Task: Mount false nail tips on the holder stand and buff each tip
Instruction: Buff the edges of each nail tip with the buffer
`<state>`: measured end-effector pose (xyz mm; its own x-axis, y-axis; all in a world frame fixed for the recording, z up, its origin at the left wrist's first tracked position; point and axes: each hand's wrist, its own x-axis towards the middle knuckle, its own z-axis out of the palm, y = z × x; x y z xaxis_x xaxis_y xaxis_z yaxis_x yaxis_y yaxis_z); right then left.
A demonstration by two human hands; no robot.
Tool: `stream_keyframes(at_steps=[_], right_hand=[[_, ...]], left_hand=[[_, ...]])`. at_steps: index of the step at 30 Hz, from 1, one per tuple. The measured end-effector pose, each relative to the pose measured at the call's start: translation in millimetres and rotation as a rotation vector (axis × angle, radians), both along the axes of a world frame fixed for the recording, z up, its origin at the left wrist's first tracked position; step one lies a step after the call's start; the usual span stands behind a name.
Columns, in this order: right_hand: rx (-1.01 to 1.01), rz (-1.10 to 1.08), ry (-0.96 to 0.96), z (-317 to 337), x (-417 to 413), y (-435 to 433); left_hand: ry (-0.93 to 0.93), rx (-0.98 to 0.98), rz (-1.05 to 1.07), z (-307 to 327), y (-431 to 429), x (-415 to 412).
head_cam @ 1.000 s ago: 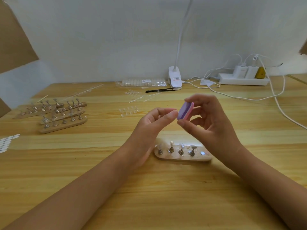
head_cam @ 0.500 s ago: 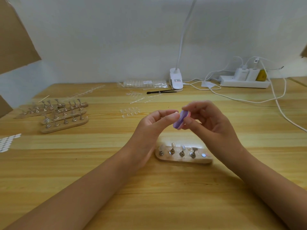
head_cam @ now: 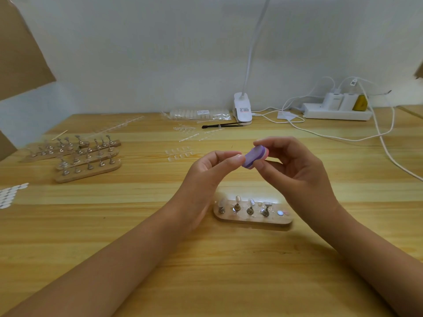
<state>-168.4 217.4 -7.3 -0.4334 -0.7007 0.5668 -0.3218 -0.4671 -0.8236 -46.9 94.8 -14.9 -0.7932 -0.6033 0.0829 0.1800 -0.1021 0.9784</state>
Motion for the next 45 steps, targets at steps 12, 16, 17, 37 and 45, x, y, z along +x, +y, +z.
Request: stream_keyframes(at_steps=[12,16,17,37,45], right_hand=[[0.026,-0.026,0.005,1.0,-1.6,-1.1],[0.032,-0.034,-0.010,1.5,-1.3,-0.7],[0.026,-0.031,-0.014,1.5,-1.1,-0.5],[0.145,0.142,-0.155,5.2,-10.4,1.3],[0.167,0.158,-0.210,7.3,-11.9,2.4]], left_hand=[[0.002,-0.015,0.001,-0.6,0.8,0.3],[-0.005,-0.027,-0.019,-1.4,0.3,1.0],[-0.003,-0.028,-0.020,-1.4,0.2,1.0],[0.002,0.007,-0.047,0.9,-0.4,-0.3],[0.000,-0.014,-0.055,0.9,2.3,-0.1]])
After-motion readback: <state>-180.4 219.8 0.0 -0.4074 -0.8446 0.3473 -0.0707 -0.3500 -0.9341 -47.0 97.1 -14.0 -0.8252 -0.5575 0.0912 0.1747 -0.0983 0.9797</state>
